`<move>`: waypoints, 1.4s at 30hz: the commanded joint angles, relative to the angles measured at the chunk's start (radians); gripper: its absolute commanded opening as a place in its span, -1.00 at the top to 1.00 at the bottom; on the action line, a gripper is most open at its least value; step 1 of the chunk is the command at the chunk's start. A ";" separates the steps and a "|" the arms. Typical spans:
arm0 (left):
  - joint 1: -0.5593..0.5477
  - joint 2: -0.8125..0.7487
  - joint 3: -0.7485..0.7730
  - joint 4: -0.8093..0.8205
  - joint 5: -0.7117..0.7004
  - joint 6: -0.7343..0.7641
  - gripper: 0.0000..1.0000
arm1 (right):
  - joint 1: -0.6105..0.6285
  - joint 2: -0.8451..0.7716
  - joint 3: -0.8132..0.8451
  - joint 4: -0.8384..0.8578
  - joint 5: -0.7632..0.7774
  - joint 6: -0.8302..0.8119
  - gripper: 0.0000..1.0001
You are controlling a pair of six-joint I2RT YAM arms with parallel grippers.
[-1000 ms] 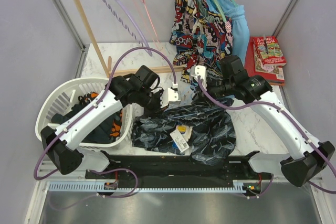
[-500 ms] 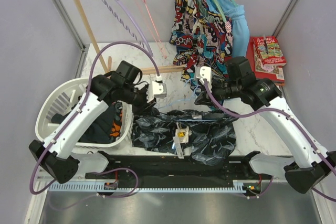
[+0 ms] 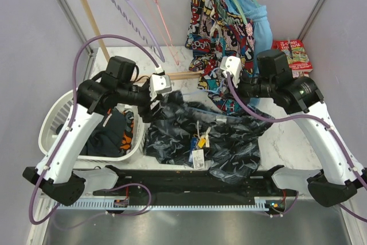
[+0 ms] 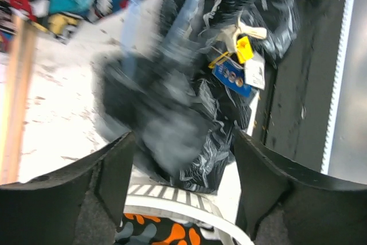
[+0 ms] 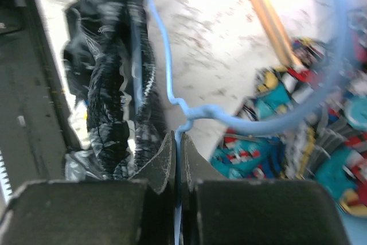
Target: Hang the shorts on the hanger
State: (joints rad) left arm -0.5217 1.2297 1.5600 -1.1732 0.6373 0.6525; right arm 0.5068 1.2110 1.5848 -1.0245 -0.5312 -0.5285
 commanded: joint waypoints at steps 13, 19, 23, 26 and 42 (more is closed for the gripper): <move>0.026 -0.088 0.021 0.239 -0.037 -0.293 -0.61 | -0.126 0.277 0.527 -0.160 0.365 0.145 1.00; 0.028 -0.090 0.040 0.256 -0.062 -0.324 -0.61 | -0.129 0.422 0.728 -0.079 0.379 0.269 1.00; 0.032 -0.098 0.032 0.271 -0.070 -0.352 -0.61 | -0.131 0.475 0.756 0.056 0.402 0.358 1.00; 0.037 -0.102 0.023 0.287 -0.064 -0.370 -0.61 | -0.131 0.507 0.781 0.159 0.418 0.407 1.00; 0.043 -0.107 -0.020 0.323 -0.041 -0.410 -0.62 | -0.132 0.654 0.836 0.664 0.465 0.573 1.00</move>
State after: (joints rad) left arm -0.4835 1.1442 1.5475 -0.8860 0.5781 0.2810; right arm 0.3794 1.8362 2.3615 -0.6014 -0.0811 -0.0383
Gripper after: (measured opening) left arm 0.806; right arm 0.020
